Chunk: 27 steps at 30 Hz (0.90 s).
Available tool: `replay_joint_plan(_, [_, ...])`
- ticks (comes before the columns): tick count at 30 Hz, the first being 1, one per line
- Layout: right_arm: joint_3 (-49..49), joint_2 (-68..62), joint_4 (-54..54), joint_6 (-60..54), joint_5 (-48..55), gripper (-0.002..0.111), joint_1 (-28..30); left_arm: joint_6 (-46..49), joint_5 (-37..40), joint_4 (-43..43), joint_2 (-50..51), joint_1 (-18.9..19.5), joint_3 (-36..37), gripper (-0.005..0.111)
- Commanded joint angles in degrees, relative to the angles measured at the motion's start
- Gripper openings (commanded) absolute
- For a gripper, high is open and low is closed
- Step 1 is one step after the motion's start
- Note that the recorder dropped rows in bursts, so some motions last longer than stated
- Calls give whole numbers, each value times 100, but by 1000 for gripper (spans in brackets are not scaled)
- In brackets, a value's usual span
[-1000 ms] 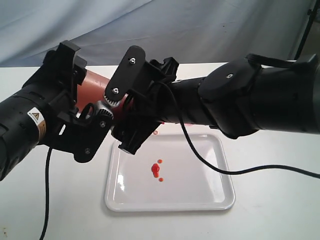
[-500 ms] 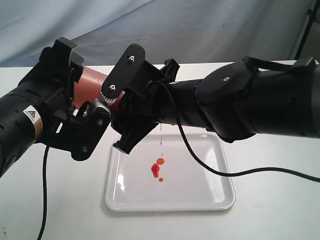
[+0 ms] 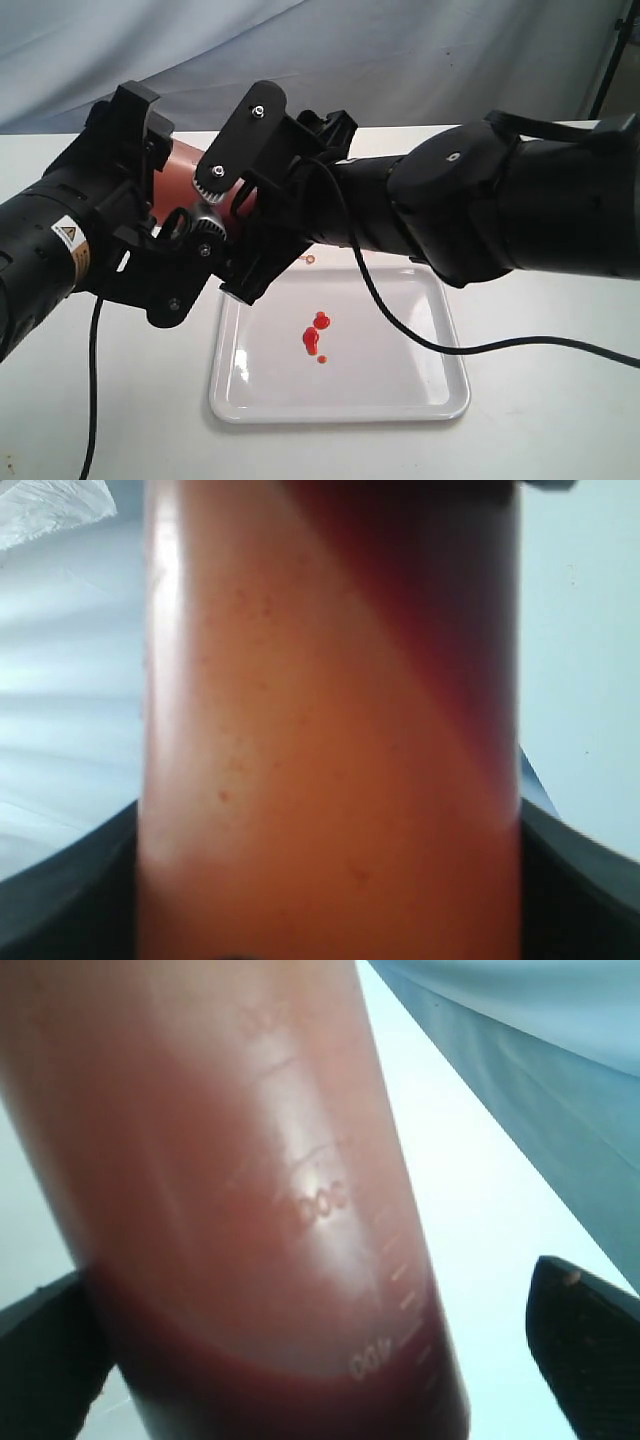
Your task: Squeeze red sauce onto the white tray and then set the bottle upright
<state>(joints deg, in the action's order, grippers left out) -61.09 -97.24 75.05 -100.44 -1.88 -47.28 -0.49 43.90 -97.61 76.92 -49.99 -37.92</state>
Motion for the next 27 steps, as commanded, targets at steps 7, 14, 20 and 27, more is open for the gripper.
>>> replay_joint_plan(7, [286, 633, -94, -62, 144, 105, -75, -229, 186, -87, -23, -26, -73, 0])
replay_joint_plan(14, [1252, 1242, 206, -62, -681, 105, -75, -229, 279, 199, -23, -26, -73, 0])
replay_joint_plan(20, [1583, 2200, 1294, -118, -2051, 105, -75, -247, 279, 660, -23, -26, -73, 0])
replay_joint_plan(27, [2134, 3274, 1394, -196, -2372, 105, -75, -268, 302, 1372, -23, -26, -73, 0])
